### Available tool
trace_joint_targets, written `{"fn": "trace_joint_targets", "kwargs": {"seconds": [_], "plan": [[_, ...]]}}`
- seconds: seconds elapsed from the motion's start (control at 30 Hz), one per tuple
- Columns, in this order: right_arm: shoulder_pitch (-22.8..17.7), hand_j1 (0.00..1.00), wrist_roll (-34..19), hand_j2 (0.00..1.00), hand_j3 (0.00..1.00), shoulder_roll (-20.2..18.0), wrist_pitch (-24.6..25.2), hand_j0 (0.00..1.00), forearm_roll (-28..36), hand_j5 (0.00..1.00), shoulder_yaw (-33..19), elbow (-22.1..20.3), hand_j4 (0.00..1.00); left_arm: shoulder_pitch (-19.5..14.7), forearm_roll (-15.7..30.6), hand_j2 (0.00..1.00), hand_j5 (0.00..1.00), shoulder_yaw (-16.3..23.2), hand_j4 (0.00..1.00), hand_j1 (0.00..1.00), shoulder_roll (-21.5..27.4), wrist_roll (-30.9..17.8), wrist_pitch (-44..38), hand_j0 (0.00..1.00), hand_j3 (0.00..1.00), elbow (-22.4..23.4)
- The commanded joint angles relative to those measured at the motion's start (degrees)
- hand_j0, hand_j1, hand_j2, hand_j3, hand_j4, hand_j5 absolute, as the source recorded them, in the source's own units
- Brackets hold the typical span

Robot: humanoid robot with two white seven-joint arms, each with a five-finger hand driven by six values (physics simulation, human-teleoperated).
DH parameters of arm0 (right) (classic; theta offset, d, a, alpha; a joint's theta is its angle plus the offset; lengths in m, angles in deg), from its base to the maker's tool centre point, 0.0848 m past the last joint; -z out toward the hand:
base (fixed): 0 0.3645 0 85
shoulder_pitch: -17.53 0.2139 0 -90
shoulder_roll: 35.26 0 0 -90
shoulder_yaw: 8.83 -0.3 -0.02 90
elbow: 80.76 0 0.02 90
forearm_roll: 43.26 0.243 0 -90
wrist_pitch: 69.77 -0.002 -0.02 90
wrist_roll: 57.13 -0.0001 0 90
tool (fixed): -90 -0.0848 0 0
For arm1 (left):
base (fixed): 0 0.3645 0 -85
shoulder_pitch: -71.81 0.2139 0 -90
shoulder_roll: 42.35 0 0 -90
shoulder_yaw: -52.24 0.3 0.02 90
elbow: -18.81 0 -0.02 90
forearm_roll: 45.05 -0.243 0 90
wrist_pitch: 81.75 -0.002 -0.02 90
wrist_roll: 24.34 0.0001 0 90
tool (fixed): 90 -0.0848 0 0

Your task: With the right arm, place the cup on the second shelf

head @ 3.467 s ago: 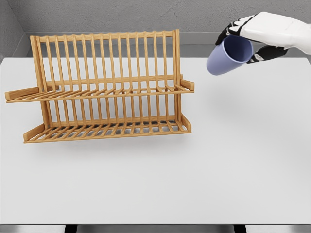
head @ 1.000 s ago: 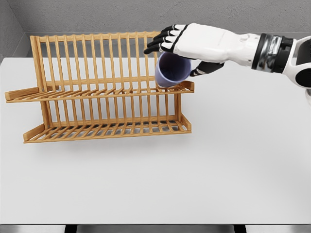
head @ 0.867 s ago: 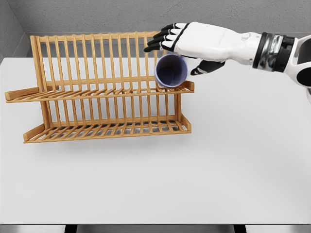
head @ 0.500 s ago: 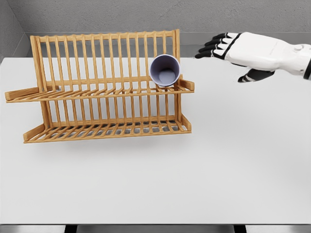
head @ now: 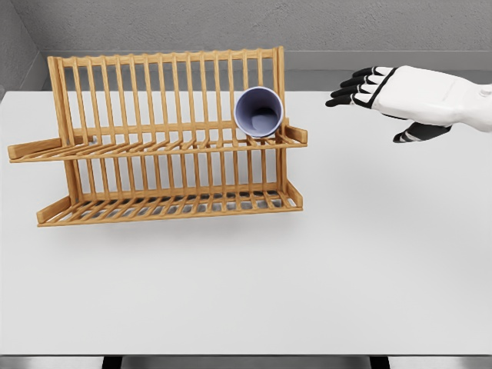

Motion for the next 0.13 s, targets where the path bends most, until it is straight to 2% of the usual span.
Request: {"fn": "trace_joint_targets", "kwargs": {"seconds": [0.0,0.1], "plan": [[0.0,1.0,0.03,1.0,1.0,-0.11,0.09,1.0,0.22,1.0,-0.03,0.0,1.0,0.0,-0.01,1.0,1.0,-0.01,1.0,1.0,0.0,0.0,-0.05,1.0,1.0,0.02],[0.0,1.0,0.03,1.0,1.0,0.06,0.09,1.0,0.22,1.0,-0.03,0.0,1.0,0.0,-0.01,1.0,1.0,0.08,1.0,1.0,0.0,0.0,-0.05,1.0,1.0,0.02]]}}
